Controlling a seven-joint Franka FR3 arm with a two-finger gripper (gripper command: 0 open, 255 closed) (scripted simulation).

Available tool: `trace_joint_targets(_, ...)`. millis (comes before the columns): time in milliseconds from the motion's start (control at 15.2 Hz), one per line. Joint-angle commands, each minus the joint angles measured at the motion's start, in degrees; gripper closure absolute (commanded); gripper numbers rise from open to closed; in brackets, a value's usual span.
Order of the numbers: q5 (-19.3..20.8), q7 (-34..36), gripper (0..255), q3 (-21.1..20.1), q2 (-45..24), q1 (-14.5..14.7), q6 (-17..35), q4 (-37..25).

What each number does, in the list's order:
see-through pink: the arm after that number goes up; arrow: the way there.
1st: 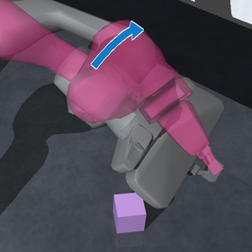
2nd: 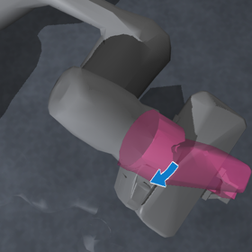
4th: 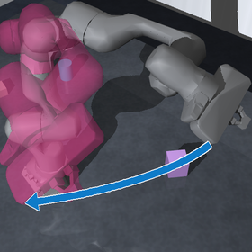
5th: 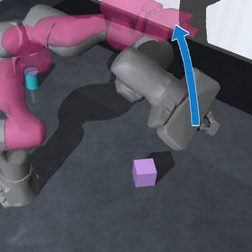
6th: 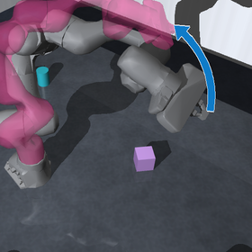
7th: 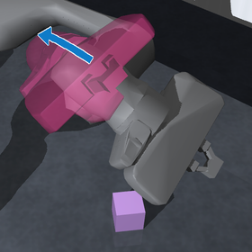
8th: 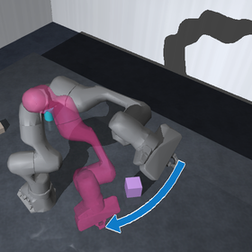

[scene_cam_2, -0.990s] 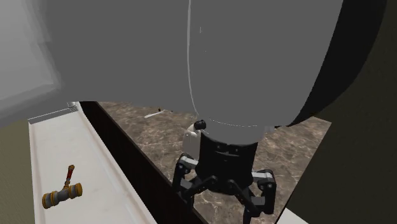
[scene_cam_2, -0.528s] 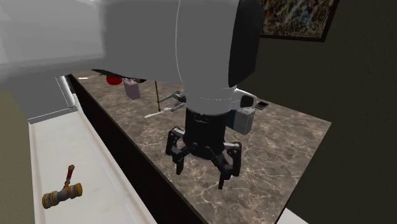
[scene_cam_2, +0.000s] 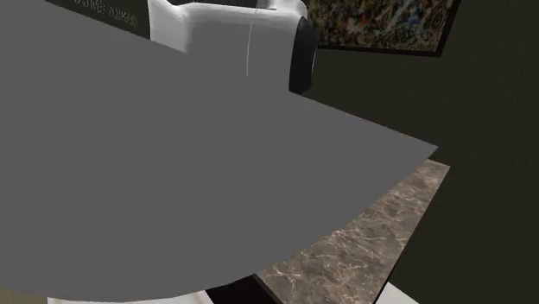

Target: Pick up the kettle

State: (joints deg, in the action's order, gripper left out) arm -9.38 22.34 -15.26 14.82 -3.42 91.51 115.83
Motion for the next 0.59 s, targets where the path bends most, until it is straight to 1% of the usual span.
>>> trace_joint_targets(0,0.41,3.88,0,-1.22,-5.32,-0.11,0.81,-4.53)
trace_joint_targets(264,1.91,10.71,0,-2.54,-14.97,0.19,1.03,-13.86)
trace_joint_targets(528,3.94,17.18,0,-2.98,-25.06,1.28,-0.04,-24.88)
